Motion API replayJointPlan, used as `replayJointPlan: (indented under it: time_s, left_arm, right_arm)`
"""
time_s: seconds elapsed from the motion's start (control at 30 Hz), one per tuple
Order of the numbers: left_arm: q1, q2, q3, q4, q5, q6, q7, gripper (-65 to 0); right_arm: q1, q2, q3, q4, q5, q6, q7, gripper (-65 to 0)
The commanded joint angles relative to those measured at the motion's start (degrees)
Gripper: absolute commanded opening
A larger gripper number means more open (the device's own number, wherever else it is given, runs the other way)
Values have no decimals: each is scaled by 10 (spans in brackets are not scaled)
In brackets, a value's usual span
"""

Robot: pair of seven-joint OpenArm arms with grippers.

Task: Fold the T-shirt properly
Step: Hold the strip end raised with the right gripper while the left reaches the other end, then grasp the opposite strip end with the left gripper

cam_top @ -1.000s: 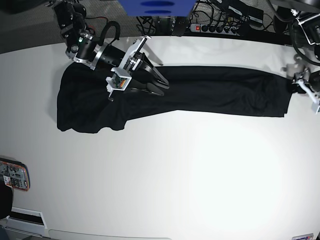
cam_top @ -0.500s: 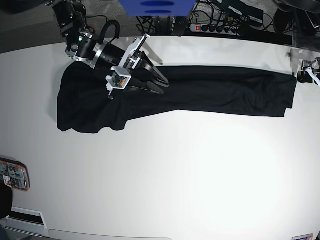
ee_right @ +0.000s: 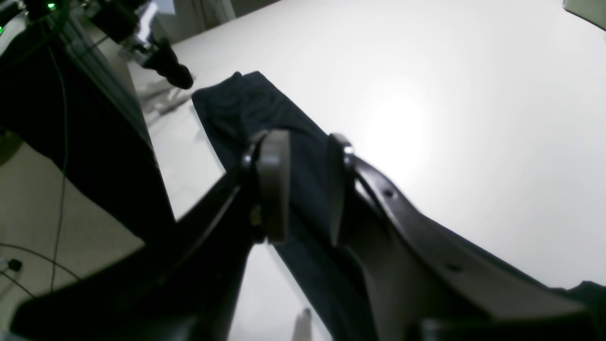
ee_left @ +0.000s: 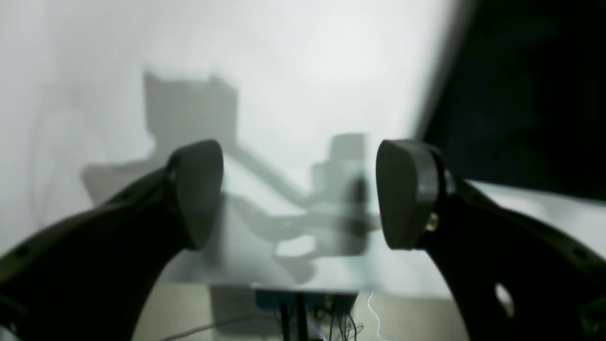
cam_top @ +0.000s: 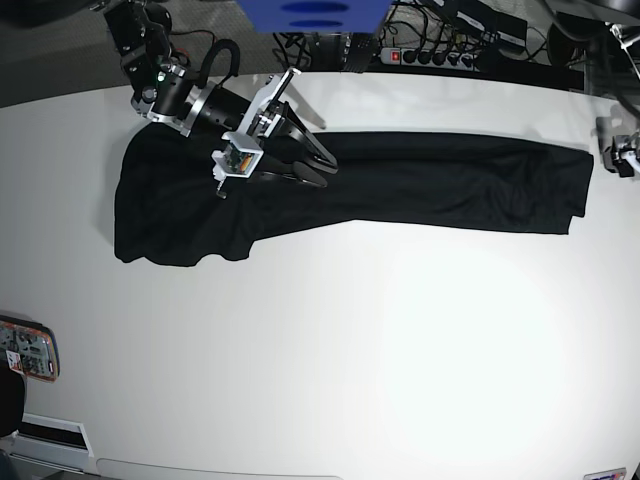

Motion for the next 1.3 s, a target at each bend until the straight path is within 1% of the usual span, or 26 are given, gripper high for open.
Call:
replayJointPlan:
  time_s: [0.0, 0.1, 0.2, 0.33, 0.43, 0.53, 0.67, 0.77, 0.93, 1.17, 1.27]
  left_arm:
    - [-20, -18, 12, 2, -9, -4, -17, -161]
    - [-45, -12, 38, -3, -8, -4, -21, -161]
    - [-60, 11, 41, -3, -1, -4, -19, -161]
    - [-69, 12, 71, -3, 13, -4, -19, -161]
    - [-79, 14, 75, -4, 16, -4, -17, -161]
    - [-78, 37, 93, -4, 16, -4, -17, -161]
    - [-79, 55, 129, -4, 17, -4, -17, -161]
    - [-82, 56, 130, -4, 17, -4, -16, -161]
    - [-83, 58, 130, -3, 13, -4, 15, -161]
    - [-78, 58, 130, -3, 13, -4, 18, -162]
    - [-78, 61, 130, -3, 14, -4, 33, -162]
  right_arm:
    - [2, 1, 2, 10, 11, 5, 17, -514]
    - [2, 1, 2, 10, 11, 5, 17, -514]
    - [0, 1, 2, 10, 11, 5, 18, -514]
    - [-8, 1, 6, 10, 11, 5, 21, -514]
    - [-10, 1, 6, 10, 11, 5, 22, -514]
    - [-10, 1, 6, 10, 11, 5, 22, -514]
    - [-8, 1, 6, 10, 11, 5, 22, -514]
    - [-8, -1, 6, 10, 11, 5, 22, -514]
    - [-7, -1, 6, 10, 11, 5, 22, -514]
    - [1, -3, 6, 10, 11, 5, 22, -514]
    - [2, -15, 7, 10, 11, 5, 21, -514]
